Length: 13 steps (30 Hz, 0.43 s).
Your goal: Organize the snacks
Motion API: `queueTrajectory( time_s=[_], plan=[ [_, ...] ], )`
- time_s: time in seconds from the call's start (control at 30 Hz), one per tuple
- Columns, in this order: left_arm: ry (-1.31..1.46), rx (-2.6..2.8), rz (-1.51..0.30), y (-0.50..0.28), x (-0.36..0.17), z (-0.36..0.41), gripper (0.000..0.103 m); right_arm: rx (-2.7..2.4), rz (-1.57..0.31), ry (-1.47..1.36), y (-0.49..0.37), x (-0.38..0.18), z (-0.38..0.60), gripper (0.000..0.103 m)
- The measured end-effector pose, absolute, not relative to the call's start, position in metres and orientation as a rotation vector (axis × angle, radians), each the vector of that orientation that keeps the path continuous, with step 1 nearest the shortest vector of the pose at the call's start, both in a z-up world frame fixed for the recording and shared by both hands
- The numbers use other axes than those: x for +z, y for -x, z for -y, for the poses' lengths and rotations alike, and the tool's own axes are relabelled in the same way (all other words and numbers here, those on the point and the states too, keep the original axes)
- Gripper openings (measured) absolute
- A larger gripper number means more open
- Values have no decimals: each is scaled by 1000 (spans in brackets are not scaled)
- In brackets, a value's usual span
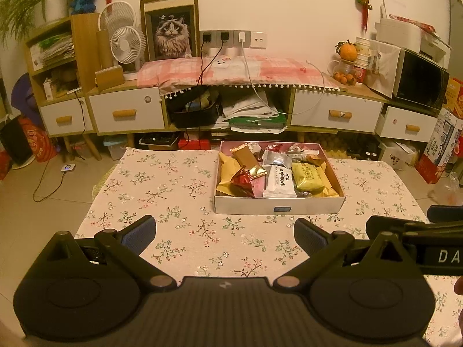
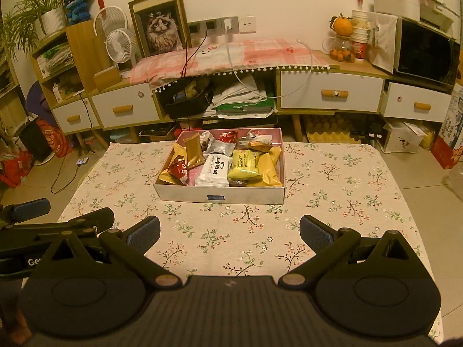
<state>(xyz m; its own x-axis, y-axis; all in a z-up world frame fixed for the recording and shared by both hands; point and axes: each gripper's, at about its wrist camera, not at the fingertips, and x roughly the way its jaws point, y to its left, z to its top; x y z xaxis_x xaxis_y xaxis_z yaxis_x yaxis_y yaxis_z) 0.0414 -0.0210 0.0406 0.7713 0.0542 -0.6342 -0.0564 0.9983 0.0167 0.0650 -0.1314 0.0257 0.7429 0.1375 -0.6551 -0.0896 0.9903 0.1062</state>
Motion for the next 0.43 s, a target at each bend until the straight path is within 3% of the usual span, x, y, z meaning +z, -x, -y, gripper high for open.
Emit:
queueTrajectory(
  time_s=[0.43],
  plan=[
    [8,56,-699,-42,39,21,103,121,-720,-52,-64,26,134,103]
  ],
)
